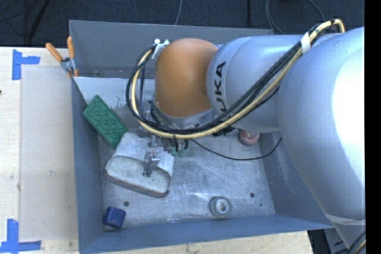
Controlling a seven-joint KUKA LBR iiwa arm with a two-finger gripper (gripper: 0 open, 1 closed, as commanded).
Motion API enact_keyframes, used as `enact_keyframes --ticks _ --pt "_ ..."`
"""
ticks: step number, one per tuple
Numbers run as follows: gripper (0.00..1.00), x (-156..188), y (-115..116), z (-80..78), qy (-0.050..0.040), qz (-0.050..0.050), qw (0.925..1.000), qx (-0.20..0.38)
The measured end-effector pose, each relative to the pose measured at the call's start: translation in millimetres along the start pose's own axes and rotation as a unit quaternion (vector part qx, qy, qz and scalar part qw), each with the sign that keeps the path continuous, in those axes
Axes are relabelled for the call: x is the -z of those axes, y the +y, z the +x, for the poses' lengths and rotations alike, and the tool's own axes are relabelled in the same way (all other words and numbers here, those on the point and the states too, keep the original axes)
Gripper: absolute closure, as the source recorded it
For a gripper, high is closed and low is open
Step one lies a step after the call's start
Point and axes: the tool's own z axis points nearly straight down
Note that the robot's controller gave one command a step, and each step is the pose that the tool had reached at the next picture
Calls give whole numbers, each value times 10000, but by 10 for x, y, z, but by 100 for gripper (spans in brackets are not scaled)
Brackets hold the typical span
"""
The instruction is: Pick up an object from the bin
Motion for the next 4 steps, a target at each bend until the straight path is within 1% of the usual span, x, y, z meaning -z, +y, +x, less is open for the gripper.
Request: enact_keyframes --ticks 1,2,3,4 --pt "0 -300 -130 -47 -109 -41 9997 -201" --pt "0 -228 -513 -12 -27 5 10000 -76" --pt "0 -642 -328 54 -24 2 9920 -1264" --pt "100 -631 -324 44 -43 -11 9919 -1272"
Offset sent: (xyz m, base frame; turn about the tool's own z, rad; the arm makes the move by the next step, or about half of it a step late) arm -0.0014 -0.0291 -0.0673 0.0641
